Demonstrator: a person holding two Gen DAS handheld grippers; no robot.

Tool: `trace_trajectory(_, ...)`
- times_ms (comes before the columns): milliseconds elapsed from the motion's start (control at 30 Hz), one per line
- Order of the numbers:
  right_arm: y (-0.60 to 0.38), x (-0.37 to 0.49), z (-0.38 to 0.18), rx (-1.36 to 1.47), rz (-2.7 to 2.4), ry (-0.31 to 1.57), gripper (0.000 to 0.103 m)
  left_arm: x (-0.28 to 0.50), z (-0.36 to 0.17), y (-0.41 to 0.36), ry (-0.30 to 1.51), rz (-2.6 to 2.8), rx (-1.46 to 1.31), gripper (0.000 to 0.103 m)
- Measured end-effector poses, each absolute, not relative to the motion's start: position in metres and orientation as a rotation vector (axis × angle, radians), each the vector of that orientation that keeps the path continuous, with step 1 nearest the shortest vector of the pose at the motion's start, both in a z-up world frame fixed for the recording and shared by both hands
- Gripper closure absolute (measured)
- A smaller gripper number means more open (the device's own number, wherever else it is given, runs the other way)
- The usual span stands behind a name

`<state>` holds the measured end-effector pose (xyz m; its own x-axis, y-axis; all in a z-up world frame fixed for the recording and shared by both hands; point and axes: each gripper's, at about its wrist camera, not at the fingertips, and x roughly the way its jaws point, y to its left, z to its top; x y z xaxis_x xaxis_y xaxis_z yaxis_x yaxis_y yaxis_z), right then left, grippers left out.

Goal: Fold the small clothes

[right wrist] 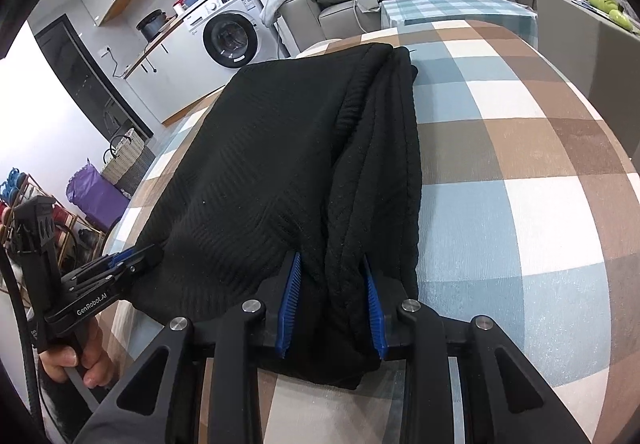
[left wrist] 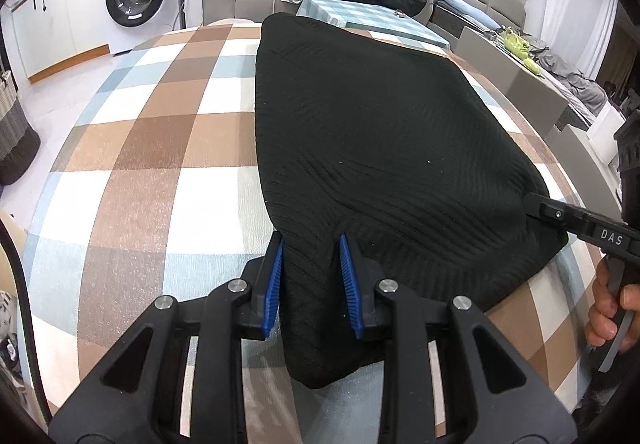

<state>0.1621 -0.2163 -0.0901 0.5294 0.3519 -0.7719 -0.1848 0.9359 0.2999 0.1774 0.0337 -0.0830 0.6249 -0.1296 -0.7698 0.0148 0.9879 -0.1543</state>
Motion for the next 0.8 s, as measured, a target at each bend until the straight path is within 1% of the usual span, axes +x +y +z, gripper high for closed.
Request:
trace_trajectory(67,-0.218,0.162,-0.089,0.188,0.317,0.958,0.069,0.177,-0.083,0.035,0.887,-0.083,-0.141,0.079)
trace_trajectory(133,-0.219,0.161,-0.087,0.185,0.311,0.947,0.061,0.174,-0.082,0.035,0.886,-0.077,-0.149,0.078)
trace_trajectory(200,-0.221,0.160,-0.084,0.174,0.307,0.942,0.058,0.171,-0.078,0.036,0.874,-0.071,-0.150,0.074)
trace_trajectory(233,-0.222,0.159,-0.081,0.164,0.308,0.933,0.054,0.167,-0.076,0.036,0.867,-0.066,-0.145,0.069)
trace_trajectory(267,-0.222,0.156,-0.079,0.152,0.306,0.924,0.050,0.165,-0.074,0.036,0.855,-0.064,-0.142,0.061)
trace_trajectory(300,-0.222,0.154,-0.076,0.138,0.304,0.914,0.040,0.160,-0.070,0.037,0.835,-0.066,-0.141,0.055)
trace_trajectory(333,-0.223,0.153,-0.073,0.117,0.304,0.895,0.033,0.156,-0.067,0.037,0.822,-0.068,-0.143,0.040)
trace_trajectory(367,-0.222,0.150,-0.069,0.103,0.308,0.877,0.030,0.151,-0.063,0.037,0.803,-0.069,-0.145,0.027)
trace_trajectory(433,-0.220,0.141,-0.060,0.073,0.330,0.833,0.013,0.139,-0.054,0.038,0.756,-0.058,-0.142,0.017)
trace_trajectory(467,-0.219,0.138,-0.056,0.061,0.339,0.819,0.009,0.134,-0.050,0.038,0.729,-0.055,-0.136,0.014)
trace_trajectory(500,-0.217,0.134,-0.052,0.045,0.345,0.802,0.002,0.129,-0.047,0.037,0.711,-0.051,-0.129,0.011)
trace_trajectory(533,-0.216,0.130,-0.048,0.022,0.346,0.776,0.000,0.124,-0.043,0.037,0.688,-0.045,-0.120,0.004)
trace_trajectory(567,-0.215,0.127,-0.045,0.010,0.349,0.759,0.000,0.120,-0.041,0.036,0.662,-0.043,-0.115,0.001)
trace_trajectory(667,-0.215,0.119,-0.037,-0.001,0.367,0.703,0.000,0.108,-0.033,0.030,0.597,-0.032,-0.071,0.001)
trace_trajectory(800,-0.213,0.110,-0.031,0.002,0.398,0.645,0.000,0.100,-0.031,0.026,0.585,-0.018,-0.052,0.001)
